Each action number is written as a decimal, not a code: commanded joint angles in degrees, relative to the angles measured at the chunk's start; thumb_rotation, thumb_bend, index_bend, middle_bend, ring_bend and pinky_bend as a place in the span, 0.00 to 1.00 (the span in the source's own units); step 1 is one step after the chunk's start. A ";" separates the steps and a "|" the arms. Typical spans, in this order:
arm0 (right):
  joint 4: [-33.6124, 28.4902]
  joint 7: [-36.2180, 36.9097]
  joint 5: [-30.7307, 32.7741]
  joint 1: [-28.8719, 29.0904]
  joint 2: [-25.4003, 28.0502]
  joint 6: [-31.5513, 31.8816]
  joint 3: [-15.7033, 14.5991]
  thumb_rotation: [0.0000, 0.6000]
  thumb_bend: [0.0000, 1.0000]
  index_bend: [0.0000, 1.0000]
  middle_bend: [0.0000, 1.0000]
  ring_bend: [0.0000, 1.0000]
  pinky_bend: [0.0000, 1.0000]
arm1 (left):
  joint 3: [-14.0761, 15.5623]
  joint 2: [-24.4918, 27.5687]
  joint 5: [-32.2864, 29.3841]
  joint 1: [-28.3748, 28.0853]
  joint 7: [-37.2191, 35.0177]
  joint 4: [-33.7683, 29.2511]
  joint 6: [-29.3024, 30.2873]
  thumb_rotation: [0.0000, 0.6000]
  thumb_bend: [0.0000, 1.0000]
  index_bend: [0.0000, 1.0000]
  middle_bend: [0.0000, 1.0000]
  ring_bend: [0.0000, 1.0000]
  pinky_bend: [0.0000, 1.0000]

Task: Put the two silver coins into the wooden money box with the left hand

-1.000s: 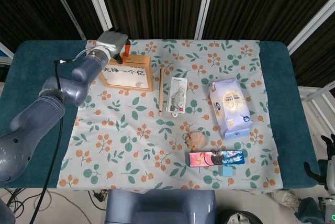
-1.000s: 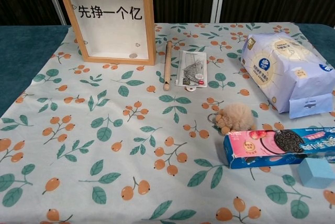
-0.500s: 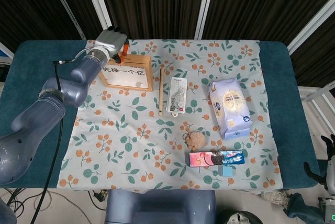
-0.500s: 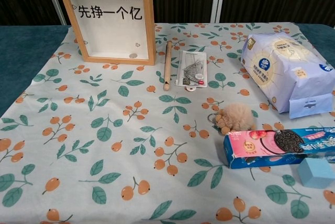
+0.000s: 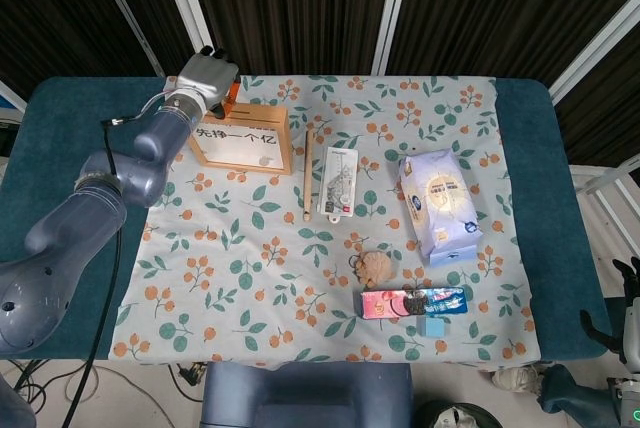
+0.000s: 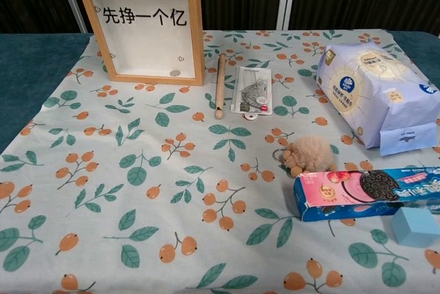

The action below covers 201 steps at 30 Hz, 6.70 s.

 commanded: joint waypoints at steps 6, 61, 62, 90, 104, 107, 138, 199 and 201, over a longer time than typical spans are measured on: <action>-0.08 -0.01 0.15 -0.02 0.03 0.02 0.04 1.00 0.37 0.16 0.05 0.00 0.00 | 1.71 -0.60 -2.27 -0.89 2.78 -0.67 1.01 1.00 0.59 0.58 0.18 0.00 0.00; -0.23 -0.12 0.19 0.06 0.10 0.15 0.12 1.00 0.37 0.16 0.05 0.00 0.00 | -1.23 -0.30 -11.22 -0.61 18.45 -4.59 6.72 1.00 0.54 0.53 0.17 0.00 0.00; -0.22 -0.10 0.24 0.06 0.10 0.11 0.13 1.00 0.37 0.16 0.05 0.00 0.00 | -1.34 -0.28 -11.23 -0.58 18.64 -4.62 6.77 1.00 0.54 0.53 0.17 0.00 0.00; -0.29 0.10 0.20 0.07 0.15 0.05 0.13 1.00 0.37 0.16 0.05 0.00 0.00 | -3.63 -0.19 -11.68 0.37 23.32 -5.72 8.38 1.00 0.44 0.53 0.17 0.00 0.00; -0.32 0.07 0.38 0.10 0.07 0.10 0.24 1.00 0.37 0.16 0.05 0.00 0.00 | -4.46 -0.30 -11.95 0.71 24.82 -5.80 8.76 1.00 0.41 0.53 0.17 0.00 0.00; -0.34 0.03 0.38 0.09 0.04 0.18 0.25 1.00 0.37 0.16 0.05 0.00 0.00 | -4.67 -0.24 -11.92 0.76 25.18 -5.88 8.94 1.00 0.39 0.53 0.17 0.00 0.00; -0.40 -0.23 0.54 0.10 -0.14 0.41 0.36 1.00 0.37 0.16 0.05 0.00 0.00 | -6.99 -0.48 -12.15 2.12 30.18 -6.23 10.50 1.00 0.33 0.51 0.17 0.00 0.00; 12.13 2.23 -27.92 2.86 0.01 2.61 -6.44 1.00 0.37 0.16 0.05 0.00 0.00 | -5.75 11.39 51.32 68.56 1.24 -46.64 85.55 1.00 0.32 0.22 0.02 0.00 0.00; 12.48 1.63 -28.90 2.95 -0.33 3.04 -6.57 1.00 0.37 0.16 0.05 0.00 0.00 | -5.19 10.61 52.43 70.48 0.98 -45.74 85.80 1.00 0.32 0.22 0.01 0.00 0.00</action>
